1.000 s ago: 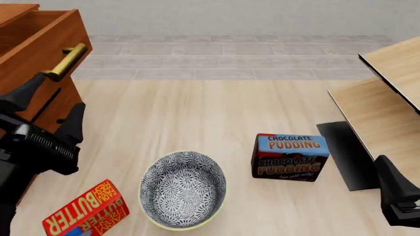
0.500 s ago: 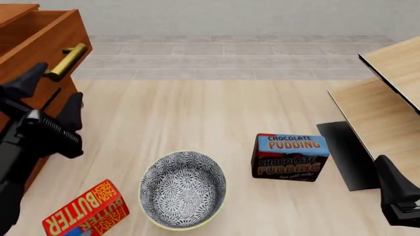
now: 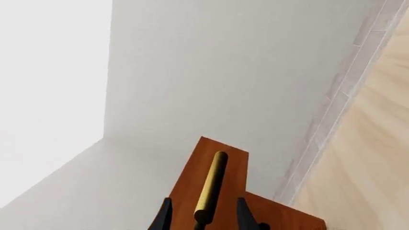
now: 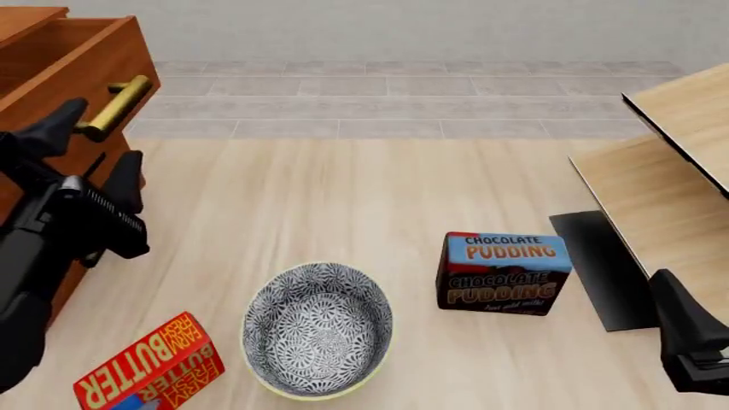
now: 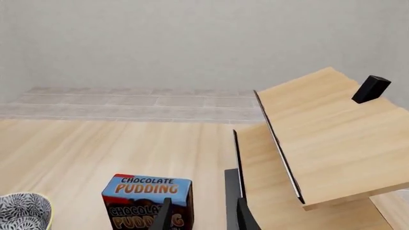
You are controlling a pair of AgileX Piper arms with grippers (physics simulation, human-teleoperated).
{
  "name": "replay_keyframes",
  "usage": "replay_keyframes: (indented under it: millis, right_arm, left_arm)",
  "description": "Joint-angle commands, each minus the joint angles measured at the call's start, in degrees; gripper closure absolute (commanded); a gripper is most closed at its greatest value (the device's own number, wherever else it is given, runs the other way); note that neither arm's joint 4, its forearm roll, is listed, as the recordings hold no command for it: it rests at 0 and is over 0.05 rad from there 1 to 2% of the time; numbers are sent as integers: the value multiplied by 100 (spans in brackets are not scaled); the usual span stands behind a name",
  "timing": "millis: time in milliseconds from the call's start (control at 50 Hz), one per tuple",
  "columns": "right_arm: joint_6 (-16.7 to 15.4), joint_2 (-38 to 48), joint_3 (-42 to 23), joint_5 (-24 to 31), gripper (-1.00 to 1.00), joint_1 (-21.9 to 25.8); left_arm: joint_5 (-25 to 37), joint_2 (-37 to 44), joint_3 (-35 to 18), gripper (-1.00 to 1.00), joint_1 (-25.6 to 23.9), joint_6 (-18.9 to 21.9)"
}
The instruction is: Close the top drawer of the cabinet.
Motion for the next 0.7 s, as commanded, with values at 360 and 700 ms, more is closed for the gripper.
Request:
replay_keyframes:
  millis: [360, 700]
  right_arm:
    - [-5, 0, -2, -13, -100, 29]
    - [-18, 0, 0, -12, -100, 33]
  left_arm:
    - [-4, 415, -256, -100, 165, 62]
    - [-5, 633, -394, -100, 186, 96]
